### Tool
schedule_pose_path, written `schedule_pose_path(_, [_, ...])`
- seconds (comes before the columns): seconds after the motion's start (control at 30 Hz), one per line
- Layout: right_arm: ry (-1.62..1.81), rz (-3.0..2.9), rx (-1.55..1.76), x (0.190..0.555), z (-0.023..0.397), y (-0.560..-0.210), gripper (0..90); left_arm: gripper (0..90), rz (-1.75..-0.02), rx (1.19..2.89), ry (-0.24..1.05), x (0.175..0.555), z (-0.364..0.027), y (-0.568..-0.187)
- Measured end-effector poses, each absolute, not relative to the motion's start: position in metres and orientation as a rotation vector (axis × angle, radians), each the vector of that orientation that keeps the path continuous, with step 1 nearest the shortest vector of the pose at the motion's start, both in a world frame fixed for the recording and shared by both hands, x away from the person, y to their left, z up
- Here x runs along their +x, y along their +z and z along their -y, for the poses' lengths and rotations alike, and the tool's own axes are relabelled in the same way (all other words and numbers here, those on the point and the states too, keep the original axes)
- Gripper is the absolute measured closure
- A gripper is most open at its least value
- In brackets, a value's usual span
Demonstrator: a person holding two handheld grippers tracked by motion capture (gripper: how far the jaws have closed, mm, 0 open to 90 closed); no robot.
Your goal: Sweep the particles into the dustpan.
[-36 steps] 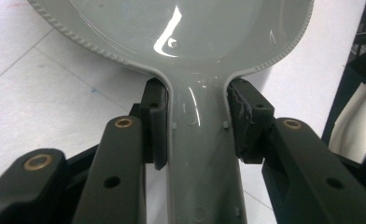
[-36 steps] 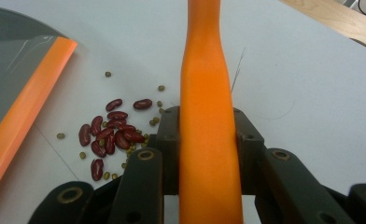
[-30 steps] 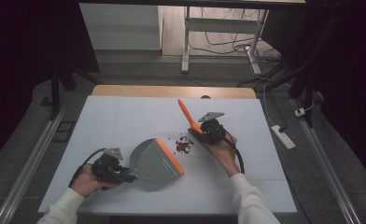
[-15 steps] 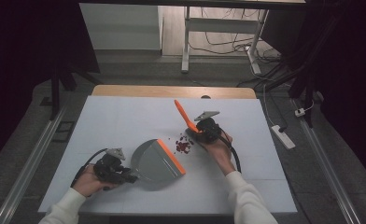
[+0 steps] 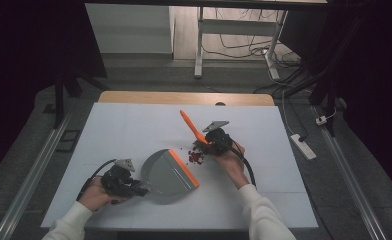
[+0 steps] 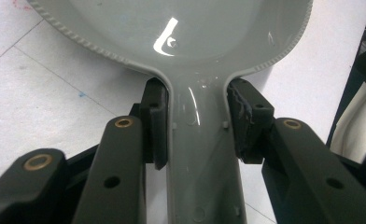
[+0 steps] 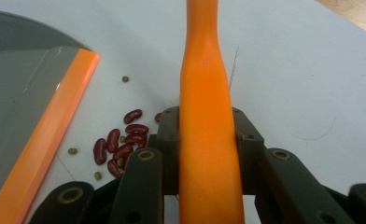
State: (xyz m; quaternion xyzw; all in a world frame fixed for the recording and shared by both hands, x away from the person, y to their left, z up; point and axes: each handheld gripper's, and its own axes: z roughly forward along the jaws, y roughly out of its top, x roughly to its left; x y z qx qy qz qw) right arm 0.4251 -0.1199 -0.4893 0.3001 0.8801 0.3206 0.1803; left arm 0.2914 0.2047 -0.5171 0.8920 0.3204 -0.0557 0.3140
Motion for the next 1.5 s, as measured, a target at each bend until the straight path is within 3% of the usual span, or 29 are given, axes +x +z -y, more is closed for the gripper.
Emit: schedule_pose_path(1.5, [0.974,-2.588,0.733,0.391,0.088,-0.491,69.6,62.3,-0.849,2.358,-0.152,0.292,-0.202,-0.518])
